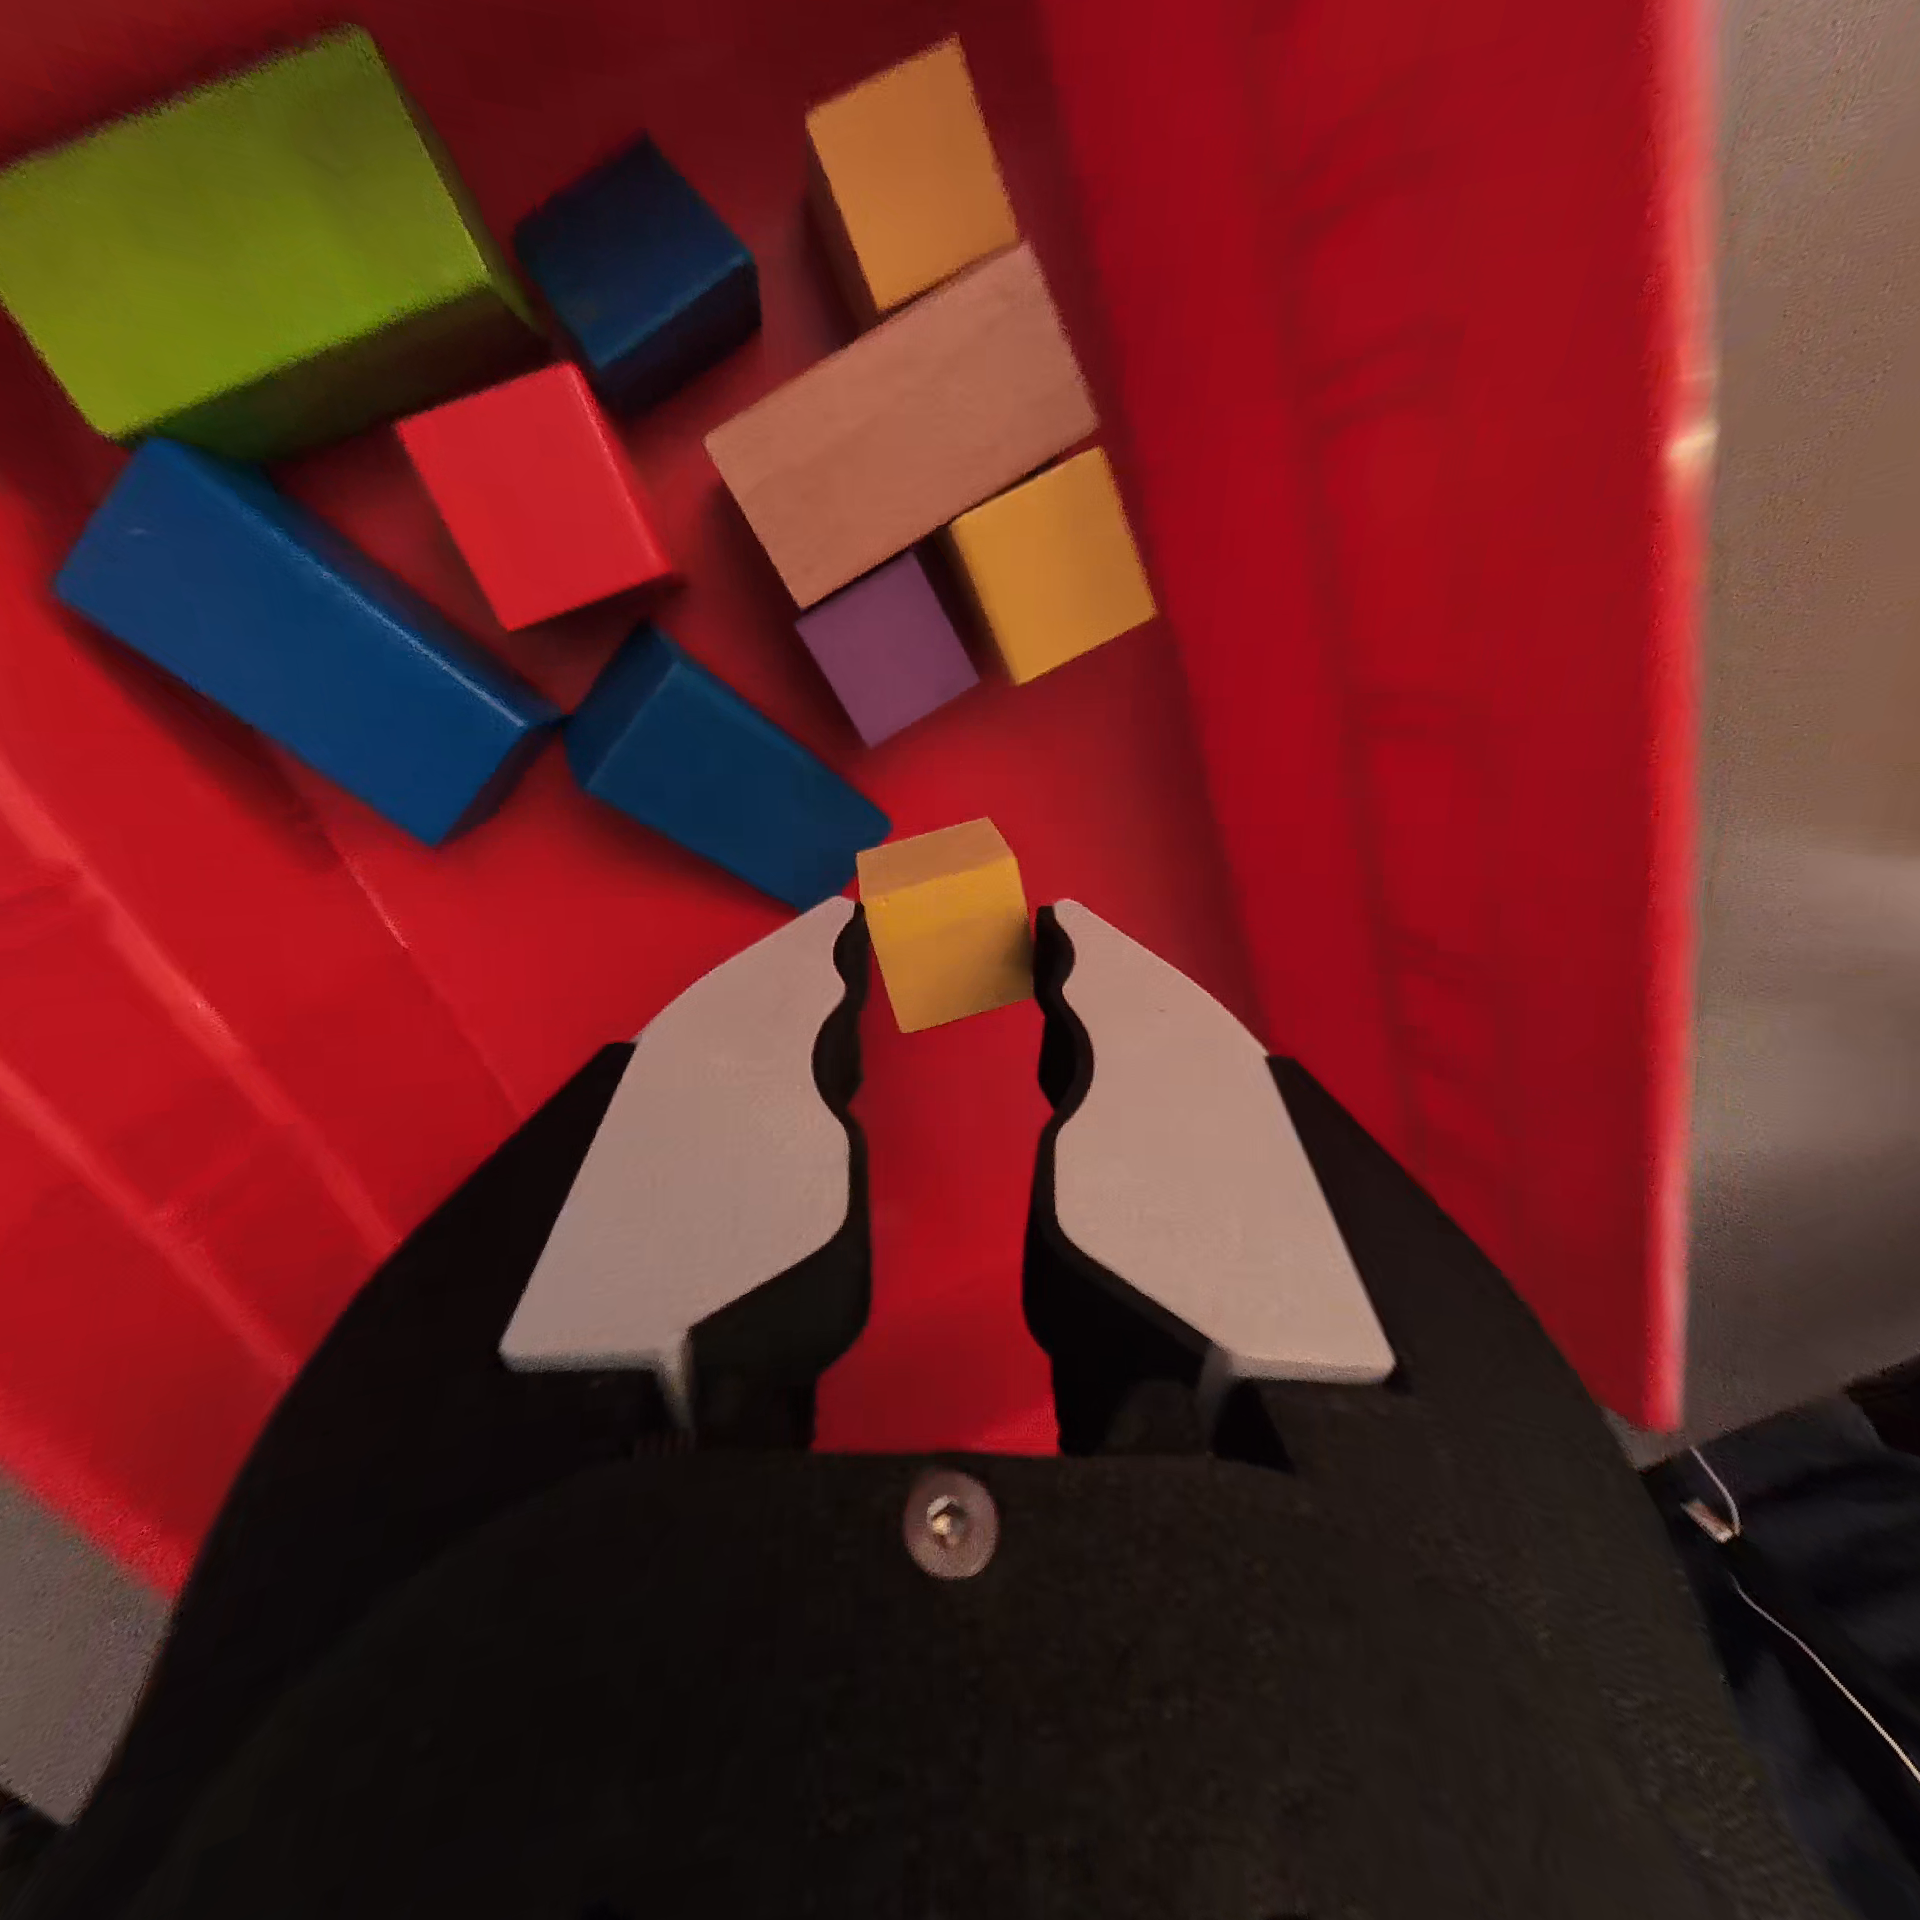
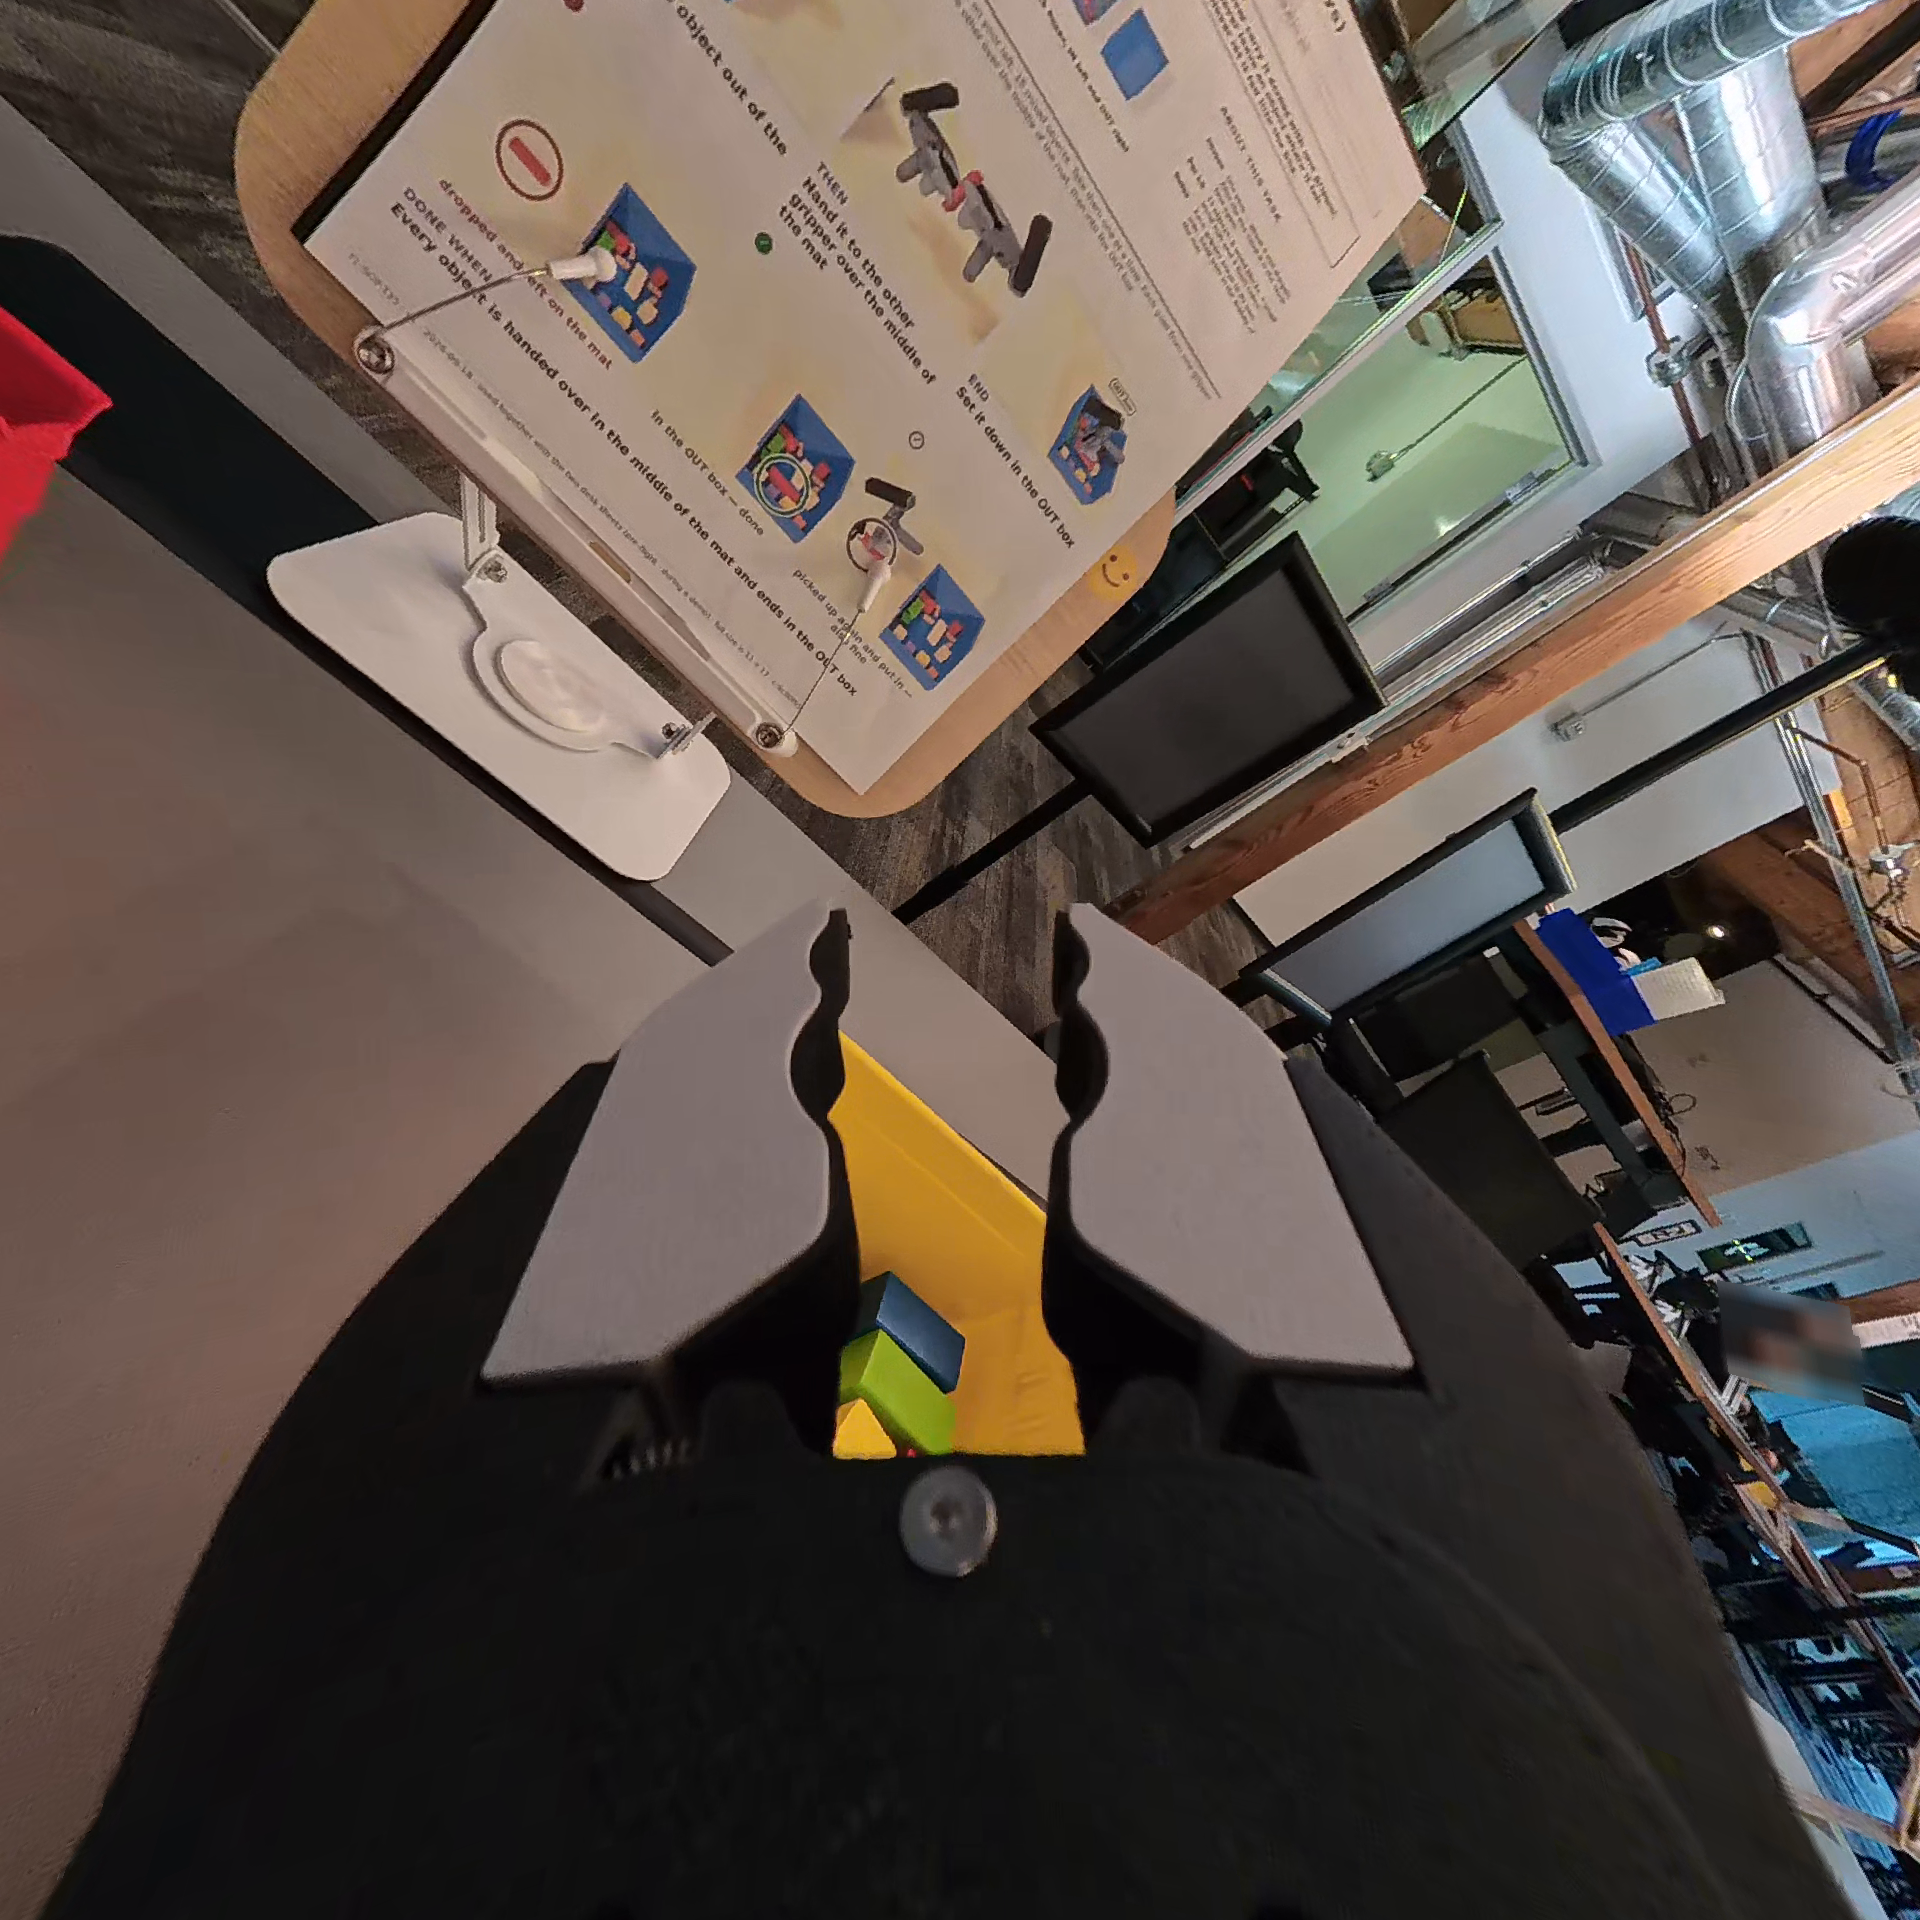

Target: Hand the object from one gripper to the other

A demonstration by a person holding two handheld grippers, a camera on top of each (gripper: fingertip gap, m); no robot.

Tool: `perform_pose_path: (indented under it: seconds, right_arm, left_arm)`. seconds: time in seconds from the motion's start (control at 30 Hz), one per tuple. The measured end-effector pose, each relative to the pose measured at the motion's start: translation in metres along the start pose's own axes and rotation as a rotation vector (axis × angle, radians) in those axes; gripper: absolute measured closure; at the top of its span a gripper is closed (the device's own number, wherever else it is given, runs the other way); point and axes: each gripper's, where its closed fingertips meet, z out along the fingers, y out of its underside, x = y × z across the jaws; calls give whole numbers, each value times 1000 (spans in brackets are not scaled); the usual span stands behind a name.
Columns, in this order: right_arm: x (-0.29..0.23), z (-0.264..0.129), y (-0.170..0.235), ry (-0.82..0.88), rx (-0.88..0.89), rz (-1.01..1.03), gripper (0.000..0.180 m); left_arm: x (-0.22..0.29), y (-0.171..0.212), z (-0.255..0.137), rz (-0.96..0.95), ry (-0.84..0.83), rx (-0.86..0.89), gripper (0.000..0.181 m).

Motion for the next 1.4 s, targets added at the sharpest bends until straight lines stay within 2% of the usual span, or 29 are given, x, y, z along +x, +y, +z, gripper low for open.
perform_pose_path:
  seconds: [0.1, 0.17, 0.2, 0.3, 0.37, 0.4, 0.5, 0.6, 0.8, 0.97, 1.07, 1.13, 1.2, 1.27, 1.4]
  right_arm:
    - [-6, 2, -1, -18, 3, -13, 141]
    - [-15, 1, -7, -74, 48, 1, 140]
    - [-26, -2, -17, -152, 115, 24, 139]
    - [-62, -40, -63, -482, 497, 115, 136]
    - [-66, -67, -80, -546, 696, 112, 137]
    - [-66, -75, -83, -548, 747, 92, 137]
    - [-80, -90, -88, -566, 801, -6, 135]
    - [-89, -96, -92, -499, 842, -94, 135]
    - [-93, -110, -98, -498, 892, -103, 149]
    - [-89, -115, -98, -558, 866, -94, 150]
    - [-72, -108, -88, -573, 785, -112, 151]
    - [-52, -91, -60, -596, 611, -166, 150]
    - [-25, -64, -3, -627, 330, -180, 150]
    - [-9, -43, 71, -707, 17, -139, 150]
    - [1, -16, 212, -773, -548, -90, 150]
  left_arm:
    - [23, -11, -37, 34, 132, 149, 151]
    - [55, -22, -67, 102, 303, 285, 151]
    - [78, -26, -86, 150, 429, 359, 151]
    - [150, -24, -149, 304, 881, 532, 151]
    - [179, -18, -178, 363, 1086, 583, 151]
    - [188, -16, -185, 380, 1135, 591, 151]
    - [211, -9, -192, 414, 1237, 574, 151]
    - [229, -2, -195, 433, 1321, 531, 151]
    - [252, 7, -191, 514, 1306, 508, 151]
    - [254, 12, -193, 592, 1257, 534, 149]
    - [247, 9, -193, 610, 1169, 579, 140]
    - [237, 5, -191, 604, 1091, 604, 139]
    - [228, 2, -190, 593, 1036, 619, 139]
    - [223, 3, -193, 585, 1035, 625, 139]
    - [218, 4, -192, 575, 1029, 610, 140]
